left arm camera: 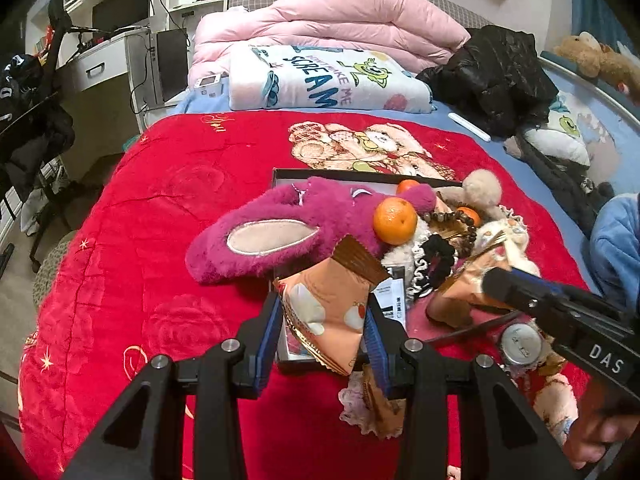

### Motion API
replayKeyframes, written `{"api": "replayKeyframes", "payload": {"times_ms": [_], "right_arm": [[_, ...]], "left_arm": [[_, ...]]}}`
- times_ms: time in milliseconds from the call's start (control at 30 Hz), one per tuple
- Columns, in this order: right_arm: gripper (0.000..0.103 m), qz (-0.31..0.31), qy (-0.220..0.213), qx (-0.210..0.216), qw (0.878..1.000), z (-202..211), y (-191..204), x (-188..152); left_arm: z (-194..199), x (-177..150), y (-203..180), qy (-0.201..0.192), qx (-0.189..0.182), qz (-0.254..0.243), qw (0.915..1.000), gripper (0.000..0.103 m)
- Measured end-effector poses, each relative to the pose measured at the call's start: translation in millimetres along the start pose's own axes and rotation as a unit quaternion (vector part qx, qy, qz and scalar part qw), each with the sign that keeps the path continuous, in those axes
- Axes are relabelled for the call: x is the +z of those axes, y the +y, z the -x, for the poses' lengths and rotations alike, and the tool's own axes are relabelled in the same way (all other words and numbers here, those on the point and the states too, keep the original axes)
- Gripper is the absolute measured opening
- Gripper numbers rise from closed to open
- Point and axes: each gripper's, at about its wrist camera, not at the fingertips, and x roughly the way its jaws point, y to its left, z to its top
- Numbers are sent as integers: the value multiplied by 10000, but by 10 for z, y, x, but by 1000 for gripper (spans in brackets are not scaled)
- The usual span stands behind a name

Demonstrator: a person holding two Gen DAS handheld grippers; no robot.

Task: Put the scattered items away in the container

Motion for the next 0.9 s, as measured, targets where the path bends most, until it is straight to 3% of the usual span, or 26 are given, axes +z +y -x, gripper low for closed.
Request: {"api": "replayKeyframes", "payload": {"times_ms": [100, 167, 400, 567, 900], "right_arm": [[20, -171, 107, 162, 9997, -123, -18, -10], [20, -133, 147, 142, 9997, -198, 12, -30], [20, -28, 251, 153, 9996, -427, 51, -214], [19, 31, 232, 149, 9996, -438, 77, -241], [19, 7, 345, 130, 9993, -521, 92, -264]], "left_arm": [[-109, 5, 38, 64, 184, 30, 9998, 41], [-181, -34, 83, 184, 92, 189, 9996, 41], [-418, -152, 35, 374, 282, 44, 9989, 41], [-522, -174, 61, 466, 385, 76, 9981, 31], [-589, -187, 86, 463, 387, 155, 9981, 28]]}}
